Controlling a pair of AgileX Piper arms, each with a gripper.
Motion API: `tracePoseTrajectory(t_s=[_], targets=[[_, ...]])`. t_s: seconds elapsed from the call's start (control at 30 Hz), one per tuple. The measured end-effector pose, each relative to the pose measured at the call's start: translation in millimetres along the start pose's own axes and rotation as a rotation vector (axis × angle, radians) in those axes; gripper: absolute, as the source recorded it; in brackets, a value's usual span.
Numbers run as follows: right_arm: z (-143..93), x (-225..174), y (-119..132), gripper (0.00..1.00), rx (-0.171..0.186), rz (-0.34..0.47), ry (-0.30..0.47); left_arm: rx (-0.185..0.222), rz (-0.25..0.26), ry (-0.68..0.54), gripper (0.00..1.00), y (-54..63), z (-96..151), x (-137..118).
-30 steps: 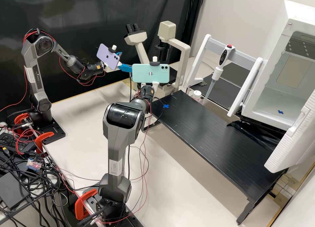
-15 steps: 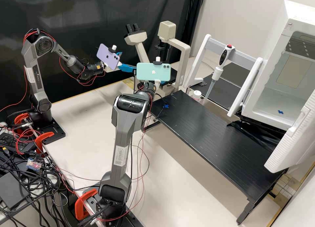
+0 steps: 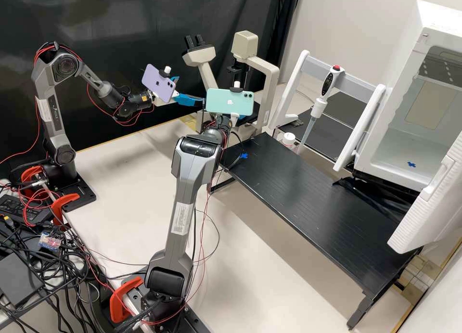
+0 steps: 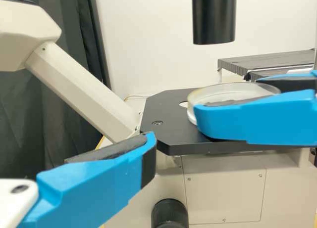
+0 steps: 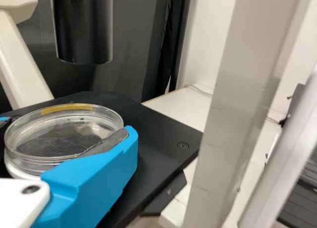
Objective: Move the petri dish to the microscope
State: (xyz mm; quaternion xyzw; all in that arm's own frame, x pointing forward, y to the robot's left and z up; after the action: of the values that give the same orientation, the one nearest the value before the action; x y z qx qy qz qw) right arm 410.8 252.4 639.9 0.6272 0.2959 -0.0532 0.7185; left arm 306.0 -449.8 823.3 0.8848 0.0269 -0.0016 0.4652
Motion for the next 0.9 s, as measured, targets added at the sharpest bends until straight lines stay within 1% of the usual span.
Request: tracePoseTrajectory(t_s=[0.03, 0.17, 0.4, 0.5, 0.53, 0.57, 0.67, 0.73, 0.9], targets=[[1.0, 4.3, -1.6, 0.0, -0.002, -0.013, -0.009, 0.0, 0.0, 0.0, 1.0, 0.0, 0.0, 0.0], [-0.7, 18.0, -0.1, 0.0, -0.001, -0.017, -0.009, 0.0, 0.0, 0.0, 1.0, 0.0, 0.0, 0.0], [5.1, 32.4, 4.4, 0.0, 0.032, -0.031, -0.034, 0.0, 0.0, 0.0, 1.0, 0.0, 0.0, 0.0], [10.4, 37.2, 6.8, 0.0, 0.034, -0.029, -0.038, 0.0, 0.0, 0.0, 1.0, 0.0, 0.0, 0.0], [10.9, 38.1, 7.4, 1.0, 0.032, -0.028, -0.037, 0.0, 0.0, 0.0, 1.0, 0.0, 0.0, 0.0], [13.5, 39.2, 7.9, 1.0, 0.033, -0.027, -0.039, 0.0, 0.0, 0.0, 1.0, 0.0, 0.0, 0.0], [16.6, 41.0, 7.5, 1.0, 0.024, -0.031, -0.039, 0.0, 0.0, 0.0, 1.0, 0.0, 0.0, 0.0], [16.5, 41.0, 7.7, 1.0, 0.01, -0.035, -0.033, 0.0, 0.0, 0.0, 1.0, 0.0, 0.0, 0.0], [20.0, 40.7, 9.2, 1.0, 0.002, -0.05, -0.025, 0.0, 0.0, 0.0, 1.0, 0.0, 0.0, 0.0]])
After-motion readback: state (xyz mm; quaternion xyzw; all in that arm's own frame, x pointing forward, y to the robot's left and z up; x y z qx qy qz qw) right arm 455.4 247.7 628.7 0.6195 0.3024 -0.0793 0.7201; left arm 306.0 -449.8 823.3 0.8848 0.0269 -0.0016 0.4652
